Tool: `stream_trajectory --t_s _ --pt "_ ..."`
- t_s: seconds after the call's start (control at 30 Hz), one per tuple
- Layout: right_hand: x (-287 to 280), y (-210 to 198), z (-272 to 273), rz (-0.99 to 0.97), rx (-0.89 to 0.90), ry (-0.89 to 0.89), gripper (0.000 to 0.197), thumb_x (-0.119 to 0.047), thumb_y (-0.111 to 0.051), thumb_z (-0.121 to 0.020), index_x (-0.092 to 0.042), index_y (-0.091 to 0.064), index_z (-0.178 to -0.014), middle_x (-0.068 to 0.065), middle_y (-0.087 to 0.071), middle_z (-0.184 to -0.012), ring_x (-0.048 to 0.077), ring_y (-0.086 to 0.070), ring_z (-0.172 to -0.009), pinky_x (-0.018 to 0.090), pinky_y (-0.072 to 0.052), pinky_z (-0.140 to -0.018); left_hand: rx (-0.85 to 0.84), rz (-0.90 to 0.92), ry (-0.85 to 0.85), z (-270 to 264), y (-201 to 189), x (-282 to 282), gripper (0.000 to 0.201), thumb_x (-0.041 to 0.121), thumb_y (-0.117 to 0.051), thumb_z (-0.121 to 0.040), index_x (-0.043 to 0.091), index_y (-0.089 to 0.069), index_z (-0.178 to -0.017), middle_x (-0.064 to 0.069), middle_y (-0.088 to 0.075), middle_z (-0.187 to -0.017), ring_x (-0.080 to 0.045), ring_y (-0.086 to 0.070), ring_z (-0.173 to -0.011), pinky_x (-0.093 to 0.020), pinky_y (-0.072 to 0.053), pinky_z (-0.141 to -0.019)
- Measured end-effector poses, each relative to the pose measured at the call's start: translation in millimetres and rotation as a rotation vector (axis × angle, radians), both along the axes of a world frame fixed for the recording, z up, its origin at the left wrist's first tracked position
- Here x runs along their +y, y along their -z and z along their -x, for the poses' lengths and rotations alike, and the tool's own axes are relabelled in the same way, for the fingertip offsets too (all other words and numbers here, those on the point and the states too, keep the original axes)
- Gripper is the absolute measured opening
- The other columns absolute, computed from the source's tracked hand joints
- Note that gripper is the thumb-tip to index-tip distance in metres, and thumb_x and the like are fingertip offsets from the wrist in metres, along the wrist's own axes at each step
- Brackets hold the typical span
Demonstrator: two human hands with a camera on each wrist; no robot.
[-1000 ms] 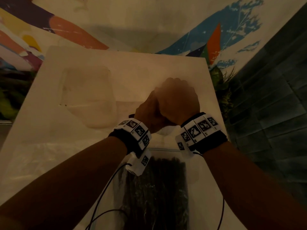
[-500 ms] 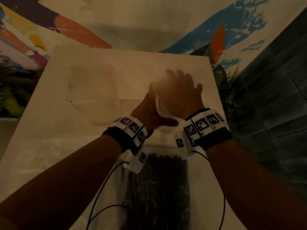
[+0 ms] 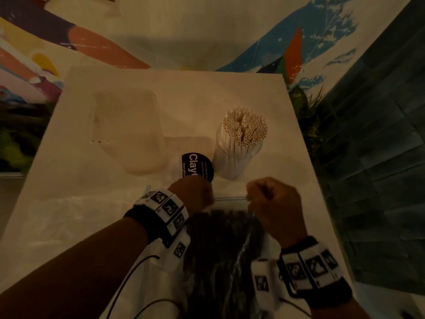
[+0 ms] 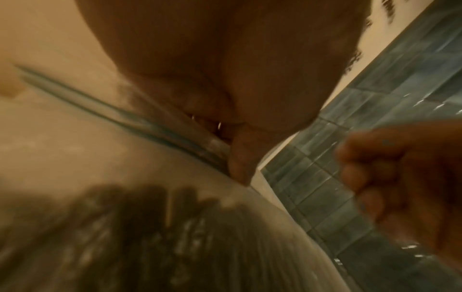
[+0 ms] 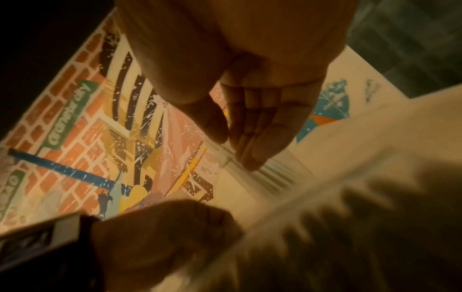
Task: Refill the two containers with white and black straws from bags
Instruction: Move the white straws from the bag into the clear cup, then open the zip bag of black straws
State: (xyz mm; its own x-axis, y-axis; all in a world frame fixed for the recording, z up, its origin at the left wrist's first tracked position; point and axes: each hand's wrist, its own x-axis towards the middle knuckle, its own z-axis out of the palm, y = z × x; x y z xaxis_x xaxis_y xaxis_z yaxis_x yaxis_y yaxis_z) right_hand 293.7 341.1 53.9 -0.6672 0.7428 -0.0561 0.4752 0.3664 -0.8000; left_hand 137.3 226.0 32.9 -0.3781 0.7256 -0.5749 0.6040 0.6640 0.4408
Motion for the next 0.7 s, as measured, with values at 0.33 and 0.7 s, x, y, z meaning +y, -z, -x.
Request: stream_trajectory --t_s 0.33,0.7 --pt "-73 -71 -30 0.235 0.059 0.309 0.043 -0.047 -0.061 -0.086 -0.008 -0.067 -0.068 0.012 -0.065 -0.060 0.019 -0.062 -0.046 0.030 -0.046 -0.047 -0.032 -0.752 -0.041 -70 -113 -46 0.010 0.027 -0.061 -0.083 0.017 -0.065 -0.082 0.001 -0.067 -0.079 -0.014 -0.062 -0.073 -0.038 -0.054 -0.070" --pt "-169 -165 -33 -0.073 0.286 -0.062 0.024 -0.008 -0.060 -0.087 -0.017 -0.067 -0.065 -0.002 -0.060 -0.046 0.005 -0.048 -0.034 0.016 -0.041 -0.038 -0.570 -0.809 -0.238 -67 -185 -154 0.023 0.037 -0.060 -0.085 0.015 -0.062 -0.087 -0.009 -0.071 -0.081 -0.023 -0.069 -0.068 -0.037 -0.060 -0.066"
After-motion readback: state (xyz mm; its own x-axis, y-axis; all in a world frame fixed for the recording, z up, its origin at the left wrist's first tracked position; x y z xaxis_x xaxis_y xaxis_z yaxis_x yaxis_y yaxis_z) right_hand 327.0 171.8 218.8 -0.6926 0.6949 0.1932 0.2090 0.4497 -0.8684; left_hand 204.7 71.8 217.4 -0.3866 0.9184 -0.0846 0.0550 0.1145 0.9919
